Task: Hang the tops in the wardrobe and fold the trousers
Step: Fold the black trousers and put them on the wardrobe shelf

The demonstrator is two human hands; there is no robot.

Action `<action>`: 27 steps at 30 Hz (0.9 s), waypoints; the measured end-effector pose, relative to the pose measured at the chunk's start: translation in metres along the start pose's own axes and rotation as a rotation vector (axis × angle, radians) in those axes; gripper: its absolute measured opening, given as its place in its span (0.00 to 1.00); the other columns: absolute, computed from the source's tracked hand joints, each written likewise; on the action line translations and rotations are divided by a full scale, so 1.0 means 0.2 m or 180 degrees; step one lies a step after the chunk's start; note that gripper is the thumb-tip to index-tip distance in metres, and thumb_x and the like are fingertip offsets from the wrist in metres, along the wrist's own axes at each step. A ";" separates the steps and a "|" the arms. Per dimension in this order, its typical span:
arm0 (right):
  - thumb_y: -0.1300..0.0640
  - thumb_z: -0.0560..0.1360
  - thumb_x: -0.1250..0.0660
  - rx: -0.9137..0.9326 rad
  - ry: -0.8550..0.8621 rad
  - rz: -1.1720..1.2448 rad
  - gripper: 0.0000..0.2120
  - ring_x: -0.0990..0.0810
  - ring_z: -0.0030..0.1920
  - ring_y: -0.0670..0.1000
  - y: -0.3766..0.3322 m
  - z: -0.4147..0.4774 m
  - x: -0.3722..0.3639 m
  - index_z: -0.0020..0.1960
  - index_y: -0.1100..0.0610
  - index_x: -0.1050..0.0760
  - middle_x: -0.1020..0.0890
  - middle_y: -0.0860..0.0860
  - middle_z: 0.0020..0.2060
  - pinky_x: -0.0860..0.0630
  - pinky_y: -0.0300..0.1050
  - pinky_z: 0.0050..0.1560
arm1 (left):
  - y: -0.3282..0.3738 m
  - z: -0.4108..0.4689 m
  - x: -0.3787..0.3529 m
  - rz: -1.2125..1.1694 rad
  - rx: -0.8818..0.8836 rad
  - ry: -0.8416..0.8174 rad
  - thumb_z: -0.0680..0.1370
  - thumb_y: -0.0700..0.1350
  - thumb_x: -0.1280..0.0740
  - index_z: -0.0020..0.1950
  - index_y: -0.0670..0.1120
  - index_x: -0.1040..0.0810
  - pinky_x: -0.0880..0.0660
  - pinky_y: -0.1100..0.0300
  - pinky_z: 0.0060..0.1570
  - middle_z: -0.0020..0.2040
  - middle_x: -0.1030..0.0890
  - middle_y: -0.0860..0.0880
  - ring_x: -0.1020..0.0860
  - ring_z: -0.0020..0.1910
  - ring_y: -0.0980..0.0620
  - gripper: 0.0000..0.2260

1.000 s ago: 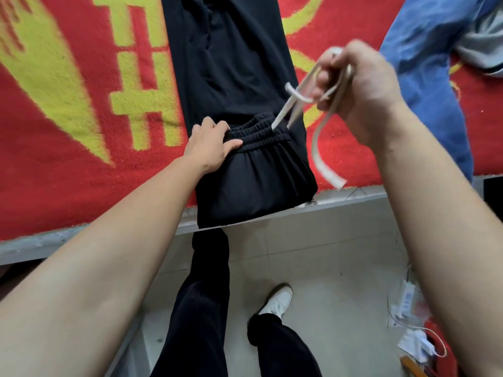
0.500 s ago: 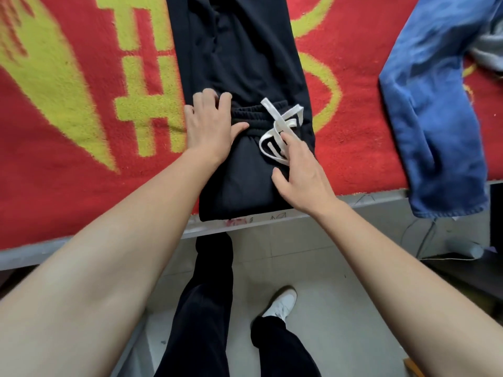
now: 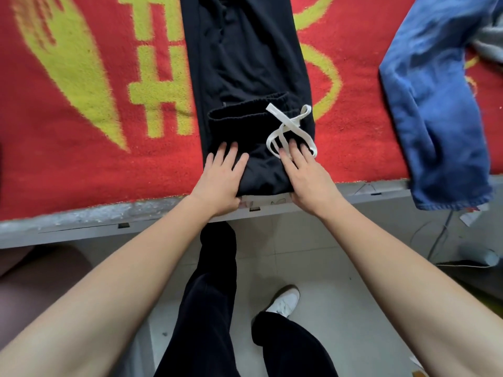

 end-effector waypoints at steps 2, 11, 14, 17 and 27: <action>0.61 0.75 0.33 0.0030 -0.0044 0.0137 0.38 0.43 0.77 0.61 0.01 -0.06 0.05 0.80 0.61 0.47 0.45 0.60 0.79 0.30 0.55 0.70 | 0.01 -0.03 0.06 -0.0549 0.0062 -0.0211 0.73 0.47 0.31 0.80 0.46 0.46 0.47 0.45 0.76 0.81 0.50 0.41 0.52 0.79 0.40 0.39; 0.61 0.68 0.40 0.0058 -0.1108 0.0649 0.05 0.21 0.40 0.57 0.05 -0.21 0.42 0.39 0.53 0.26 0.20 0.52 0.35 0.30 0.46 0.35 | 0.04 -0.26 0.41 -0.2231 0.0095 -0.1643 0.72 0.41 0.32 0.49 0.47 0.26 0.31 0.64 0.28 0.38 0.23 0.49 0.26 0.33 0.50 0.08; 0.61 0.66 0.38 -0.0111 -0.1151 0.0826 0.02 0.24 0.33 0.53 0.12 -0.06 0.60 0.35 0.57 0.28 0.23 0.50 0.28 0.34 0.44 0.30 | -0.10 -0.15 0.57 -0.2772 0.0328 -0.1429 0.70 0.38 0.31 0.50 0.46 0.24 0.32 0.60 0.33 0.37 0.24 0.49 0.28 0.32 0.52 0.10; 0.58 0.68 0.36 -0.0427 -0.0779 0.1225 0.03 0.23 0.37 0.54 0.23 0.19 0.79 0.38 0.56 0.24 0.22 0.49 0.30 0.29 0.41 0.33 | -0.34 0.05 0.73 -0.3179 0.0576 -0.0738 0.73 0.38 0.28 0.54 0.47 0.21 0.30 0.57 0.42 0.44 0.21 0.47 0.25 0.41 0.51 0.12; 0.49 0.81 0.40 -0.1671 0.0702 0.2227 0.22 0.27 0.66 0.61 0.45 0.97 0.74 0.73 0.54 0.33 0.23 0.59 0.65 0.32 0.48 0.64 | -0.87 0.72 0.70 -0.3648 0.1784 0.1119 0.78 0.47 0.31 0.68 0.46 0.28 0.27 0.55 0.63 0.63 0.22 0.47 0.23 0.60 0.48 0.19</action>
Point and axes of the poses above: each hand's wrist, its own z-axis towards the middle knuckle, its own x-axis out of the back of the hand, y = z × x, the point moved 5 cm from there along z, towards the middle knuckle
